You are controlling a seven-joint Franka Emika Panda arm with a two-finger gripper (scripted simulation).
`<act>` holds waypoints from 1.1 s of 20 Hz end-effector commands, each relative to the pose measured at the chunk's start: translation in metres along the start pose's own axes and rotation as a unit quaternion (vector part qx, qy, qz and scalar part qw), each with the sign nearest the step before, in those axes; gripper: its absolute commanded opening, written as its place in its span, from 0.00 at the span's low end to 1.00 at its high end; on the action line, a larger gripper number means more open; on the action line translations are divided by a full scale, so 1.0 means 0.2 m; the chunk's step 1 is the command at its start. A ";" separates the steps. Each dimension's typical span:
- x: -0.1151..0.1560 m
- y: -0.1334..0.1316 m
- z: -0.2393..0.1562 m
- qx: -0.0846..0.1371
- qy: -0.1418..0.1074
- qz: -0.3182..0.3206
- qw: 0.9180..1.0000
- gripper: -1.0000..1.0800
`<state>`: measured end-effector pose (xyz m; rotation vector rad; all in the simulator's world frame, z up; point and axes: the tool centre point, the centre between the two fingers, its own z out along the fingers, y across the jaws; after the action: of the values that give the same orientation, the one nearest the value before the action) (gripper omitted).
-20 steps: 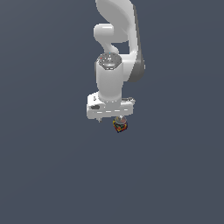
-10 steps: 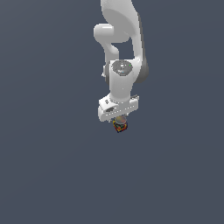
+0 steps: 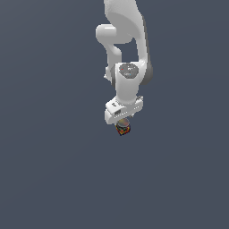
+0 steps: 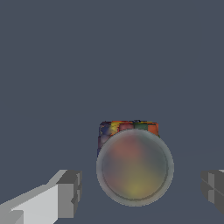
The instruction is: Pick up the object and move it to a goal position.
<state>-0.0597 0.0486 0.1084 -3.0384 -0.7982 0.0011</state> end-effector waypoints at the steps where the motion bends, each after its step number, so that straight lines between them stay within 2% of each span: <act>1: 0.00 0.00 0.00 0.000 0.000 0.000 1.000 0.96; 18: 0.00 0.00 0.25 0.000 0.000 -0.003 1.000 0.96; 19: 0.00 0.00 0.25 0.000 0.000 -0.003 1.000 0.00; 22: 0.00 0.00 0.25 0.000 0.000 -0.003 1.000 0.00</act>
<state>-0.0607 0.0481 0.0590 -3.0370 -0.8060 0.0000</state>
